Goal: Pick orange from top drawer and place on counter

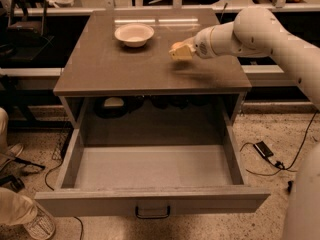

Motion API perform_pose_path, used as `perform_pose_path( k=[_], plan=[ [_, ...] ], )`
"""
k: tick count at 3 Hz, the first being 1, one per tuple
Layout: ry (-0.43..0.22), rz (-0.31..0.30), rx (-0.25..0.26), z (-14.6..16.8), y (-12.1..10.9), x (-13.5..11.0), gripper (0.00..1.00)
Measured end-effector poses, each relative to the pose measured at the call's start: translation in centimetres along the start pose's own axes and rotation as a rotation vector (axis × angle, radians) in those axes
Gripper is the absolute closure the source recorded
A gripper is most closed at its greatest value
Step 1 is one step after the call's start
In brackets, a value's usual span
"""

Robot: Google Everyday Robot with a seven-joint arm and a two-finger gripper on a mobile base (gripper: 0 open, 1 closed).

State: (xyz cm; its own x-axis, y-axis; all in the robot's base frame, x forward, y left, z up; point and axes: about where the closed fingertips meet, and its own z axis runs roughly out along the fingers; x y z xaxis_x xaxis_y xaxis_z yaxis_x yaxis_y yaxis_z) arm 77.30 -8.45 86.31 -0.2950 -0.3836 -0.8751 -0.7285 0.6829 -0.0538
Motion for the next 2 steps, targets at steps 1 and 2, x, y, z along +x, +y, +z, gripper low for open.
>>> perform_pose_path(
  k=[1,2],
  plan=[
    [0.023,0.012,-0.006,1.38,-0.24,0.22,1.00],
    [0.037,0.017,-0.018,2.06,-0.27,0.50,0.79]
  ],
)
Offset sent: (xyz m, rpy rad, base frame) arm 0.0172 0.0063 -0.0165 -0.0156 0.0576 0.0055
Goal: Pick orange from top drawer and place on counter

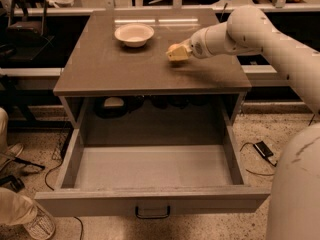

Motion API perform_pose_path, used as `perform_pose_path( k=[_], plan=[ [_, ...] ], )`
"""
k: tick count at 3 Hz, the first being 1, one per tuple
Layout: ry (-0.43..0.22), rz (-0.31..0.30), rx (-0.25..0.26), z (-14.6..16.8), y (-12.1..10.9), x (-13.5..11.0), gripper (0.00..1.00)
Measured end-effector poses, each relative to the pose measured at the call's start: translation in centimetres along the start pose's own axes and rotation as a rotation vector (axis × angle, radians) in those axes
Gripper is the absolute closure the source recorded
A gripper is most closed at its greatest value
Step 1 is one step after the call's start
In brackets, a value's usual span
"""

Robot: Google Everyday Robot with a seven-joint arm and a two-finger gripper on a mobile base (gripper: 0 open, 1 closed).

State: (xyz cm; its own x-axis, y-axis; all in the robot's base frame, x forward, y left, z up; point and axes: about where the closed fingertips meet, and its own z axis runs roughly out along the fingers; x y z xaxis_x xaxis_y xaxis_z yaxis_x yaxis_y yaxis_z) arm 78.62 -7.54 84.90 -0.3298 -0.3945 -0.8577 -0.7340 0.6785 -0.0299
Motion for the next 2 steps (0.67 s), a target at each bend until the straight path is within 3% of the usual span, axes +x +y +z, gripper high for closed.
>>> perform_pose_path(
  k=[1,2],
  plan=[
    [0.010,0.006,-0.016,0.46,0.03,0.35,0.56],
    [0.021,0.014,-0.032,0.81,0.01,0.84,0.25]
  ],
)
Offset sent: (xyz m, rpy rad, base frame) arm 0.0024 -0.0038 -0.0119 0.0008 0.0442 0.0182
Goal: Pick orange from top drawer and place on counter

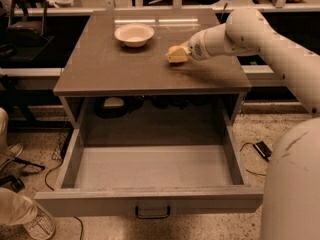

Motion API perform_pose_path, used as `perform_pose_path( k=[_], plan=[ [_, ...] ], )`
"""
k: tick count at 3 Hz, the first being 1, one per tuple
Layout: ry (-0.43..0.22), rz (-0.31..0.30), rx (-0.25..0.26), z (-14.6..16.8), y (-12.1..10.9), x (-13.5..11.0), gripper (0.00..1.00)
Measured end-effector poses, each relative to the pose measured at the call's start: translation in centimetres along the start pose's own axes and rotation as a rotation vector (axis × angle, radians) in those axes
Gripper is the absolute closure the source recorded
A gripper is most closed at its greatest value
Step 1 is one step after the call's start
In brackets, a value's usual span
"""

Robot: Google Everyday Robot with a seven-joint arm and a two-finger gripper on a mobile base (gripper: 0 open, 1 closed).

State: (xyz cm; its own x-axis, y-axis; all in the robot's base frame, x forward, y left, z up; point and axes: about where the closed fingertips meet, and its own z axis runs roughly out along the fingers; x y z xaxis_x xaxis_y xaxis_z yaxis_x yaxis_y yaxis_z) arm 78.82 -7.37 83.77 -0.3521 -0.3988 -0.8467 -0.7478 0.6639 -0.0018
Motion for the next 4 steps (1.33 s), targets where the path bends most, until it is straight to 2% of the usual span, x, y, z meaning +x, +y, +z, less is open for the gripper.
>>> perform_pose_path(
  k=[1,3,4],
  plan=[
    [0.001,0.003,-0.006,0.0,-0.1,0.2,0.02],
    [-0.055,0.026,0.017,-3.2,-0.8,0.8,0.00],
    [-0.139,0.051,0.064,-7.7,-1.1,1.3,0.00]
  ],
)
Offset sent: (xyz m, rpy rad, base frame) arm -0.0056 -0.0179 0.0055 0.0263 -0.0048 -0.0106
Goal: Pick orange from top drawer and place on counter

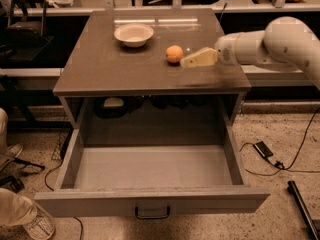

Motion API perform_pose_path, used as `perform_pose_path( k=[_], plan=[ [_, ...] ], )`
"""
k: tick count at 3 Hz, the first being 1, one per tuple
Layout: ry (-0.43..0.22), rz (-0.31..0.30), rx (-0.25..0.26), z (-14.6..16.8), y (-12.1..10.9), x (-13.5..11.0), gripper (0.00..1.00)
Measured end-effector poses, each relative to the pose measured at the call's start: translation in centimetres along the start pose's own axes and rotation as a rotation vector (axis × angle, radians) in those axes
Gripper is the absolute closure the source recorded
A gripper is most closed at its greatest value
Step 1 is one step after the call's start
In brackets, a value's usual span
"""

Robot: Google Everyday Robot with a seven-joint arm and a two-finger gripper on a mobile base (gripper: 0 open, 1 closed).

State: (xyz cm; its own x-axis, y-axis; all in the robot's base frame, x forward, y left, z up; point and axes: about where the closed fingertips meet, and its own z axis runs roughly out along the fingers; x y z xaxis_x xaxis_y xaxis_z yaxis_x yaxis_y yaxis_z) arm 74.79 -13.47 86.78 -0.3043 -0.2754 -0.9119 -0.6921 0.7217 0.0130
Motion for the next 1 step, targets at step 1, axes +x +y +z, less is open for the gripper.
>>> perform_pose_path(
  k=[1],
  plan=[
    [-0.088,0.043,0.083,-6.18,-1.27,1.15,0.00]
  ],
)
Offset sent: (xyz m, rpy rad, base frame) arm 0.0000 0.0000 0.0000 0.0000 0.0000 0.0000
